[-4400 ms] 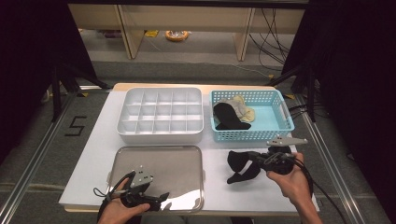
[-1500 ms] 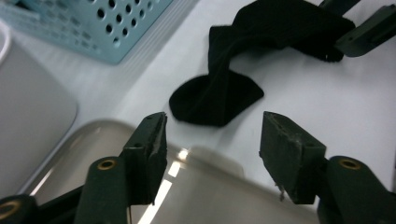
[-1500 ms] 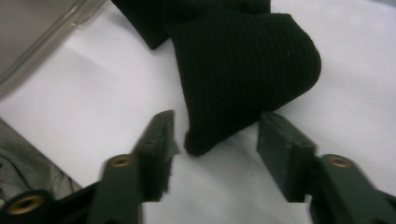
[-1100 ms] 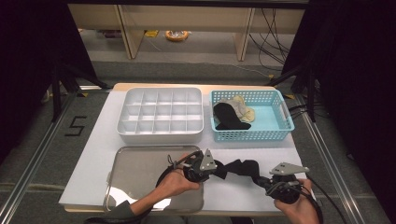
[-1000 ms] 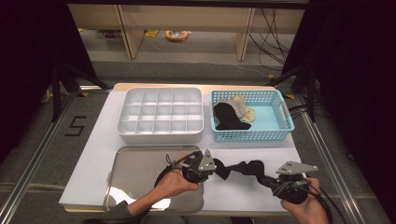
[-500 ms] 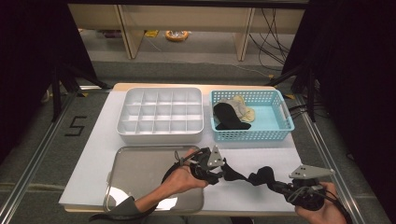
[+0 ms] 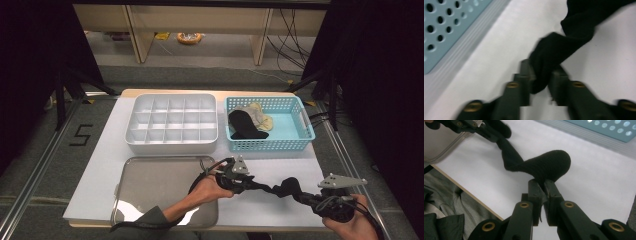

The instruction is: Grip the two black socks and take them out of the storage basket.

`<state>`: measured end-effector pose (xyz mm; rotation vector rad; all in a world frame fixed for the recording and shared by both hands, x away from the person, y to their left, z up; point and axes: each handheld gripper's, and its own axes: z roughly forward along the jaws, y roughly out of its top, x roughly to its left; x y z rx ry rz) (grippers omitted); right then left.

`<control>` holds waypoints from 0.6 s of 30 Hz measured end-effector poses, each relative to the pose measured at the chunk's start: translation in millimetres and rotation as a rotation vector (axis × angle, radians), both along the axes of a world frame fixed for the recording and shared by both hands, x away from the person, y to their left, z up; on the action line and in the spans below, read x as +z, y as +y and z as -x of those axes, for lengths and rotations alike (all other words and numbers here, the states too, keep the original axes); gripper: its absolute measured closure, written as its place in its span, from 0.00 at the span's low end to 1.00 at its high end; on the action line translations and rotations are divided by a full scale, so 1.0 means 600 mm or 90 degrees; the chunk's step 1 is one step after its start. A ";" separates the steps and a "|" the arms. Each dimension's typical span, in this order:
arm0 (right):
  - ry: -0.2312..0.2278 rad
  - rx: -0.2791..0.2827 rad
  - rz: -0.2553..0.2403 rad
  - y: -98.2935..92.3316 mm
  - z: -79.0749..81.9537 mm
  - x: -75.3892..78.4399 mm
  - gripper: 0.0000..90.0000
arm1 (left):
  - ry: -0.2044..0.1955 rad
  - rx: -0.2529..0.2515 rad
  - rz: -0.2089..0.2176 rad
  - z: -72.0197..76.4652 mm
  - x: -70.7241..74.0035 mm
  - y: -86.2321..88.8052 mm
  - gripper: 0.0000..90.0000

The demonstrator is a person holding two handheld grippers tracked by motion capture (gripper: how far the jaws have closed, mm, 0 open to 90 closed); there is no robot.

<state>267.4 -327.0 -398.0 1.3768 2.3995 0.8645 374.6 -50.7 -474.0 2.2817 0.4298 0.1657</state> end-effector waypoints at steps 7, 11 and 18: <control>-0.041 0.016 0.007 -0.018 -0.007 0.001 0.95 | 0.018 -0.015 -0.020 0.026 0.020 0.009 0.91; -0.046 0.000 -0.016 -0.012 0.006 0.006 0.95 | 0.042 -0.016 -0.007 0.050 0.035 0.026 0.89; -0.017 0.028 -0.026 0.004 0.022 0.018 0.95 | 0.086 -0.016 -0.005 0.070 0.034 0.050 0.87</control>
